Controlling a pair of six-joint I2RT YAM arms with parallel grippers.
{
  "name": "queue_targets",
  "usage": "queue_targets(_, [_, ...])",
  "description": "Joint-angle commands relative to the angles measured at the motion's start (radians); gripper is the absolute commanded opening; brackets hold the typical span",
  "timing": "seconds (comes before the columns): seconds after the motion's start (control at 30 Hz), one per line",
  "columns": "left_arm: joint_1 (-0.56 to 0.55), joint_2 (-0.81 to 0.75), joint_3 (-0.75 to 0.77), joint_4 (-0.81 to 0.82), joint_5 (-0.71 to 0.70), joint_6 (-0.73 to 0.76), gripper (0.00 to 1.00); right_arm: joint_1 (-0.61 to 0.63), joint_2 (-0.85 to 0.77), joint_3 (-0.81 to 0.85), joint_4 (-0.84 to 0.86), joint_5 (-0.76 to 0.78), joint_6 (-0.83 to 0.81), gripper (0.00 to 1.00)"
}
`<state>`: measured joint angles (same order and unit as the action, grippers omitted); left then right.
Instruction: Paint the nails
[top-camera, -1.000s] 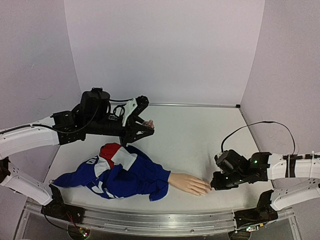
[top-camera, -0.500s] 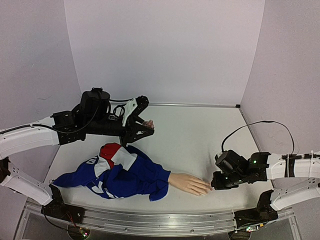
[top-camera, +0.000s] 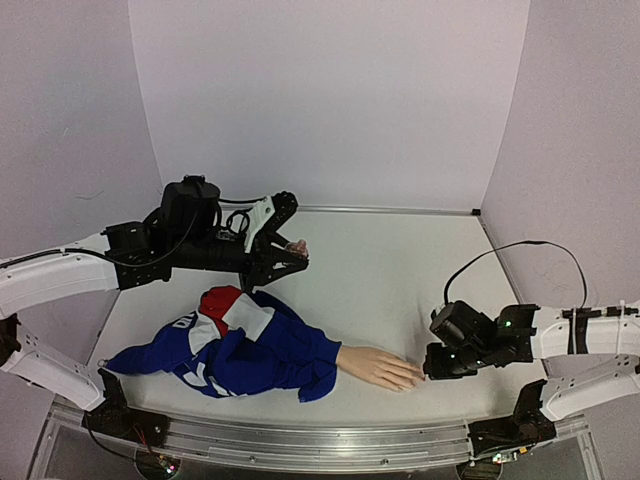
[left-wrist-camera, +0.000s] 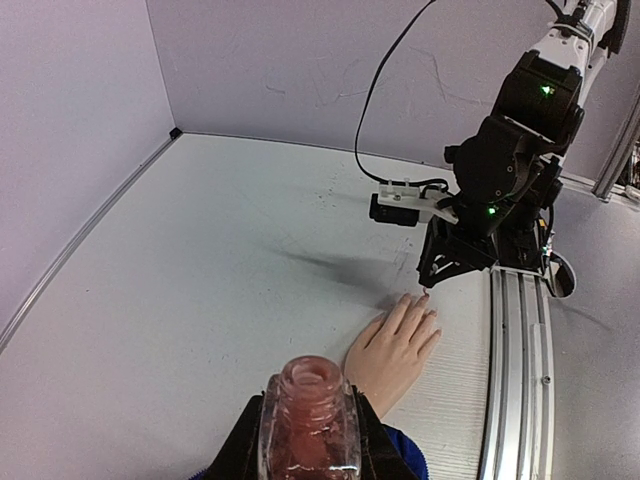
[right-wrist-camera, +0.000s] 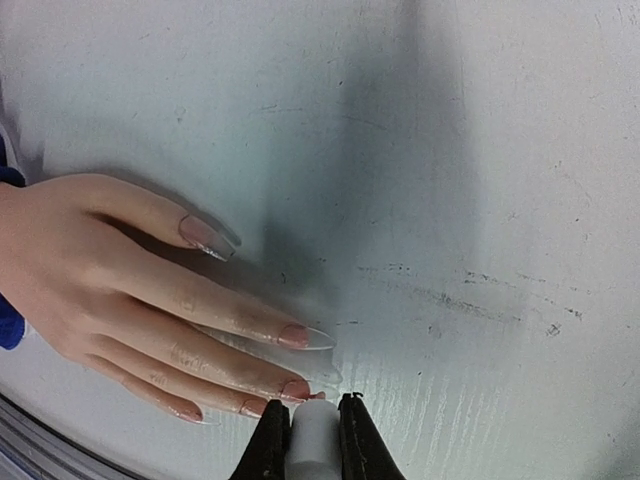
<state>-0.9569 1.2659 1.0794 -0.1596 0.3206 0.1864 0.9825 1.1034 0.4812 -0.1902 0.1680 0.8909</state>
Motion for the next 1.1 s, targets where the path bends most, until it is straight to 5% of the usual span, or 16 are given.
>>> queue_targets(0.0, [-0.005, -0.004, 0.042, 0.028, 0.019, 0.012, 0.0, 0.005, 0.016, 0.008, -0.048, 0.011, 0.002, 0.0])
queue_targets(0.57, [-0.005, -0.007, 0.038, 0.028, 0.021, 0.012, 0.0, 0.004, 0.013, 0.008, -0.066, 0.028, 0.01, 0.0])
queue_targets(1.07, [-0.005, -0.004, 0.04, 0.028, 0.024, 0.012, 0.0, 0.004, -0.163, -0.001, -0.122, 0.017, -0.02, 0.0])
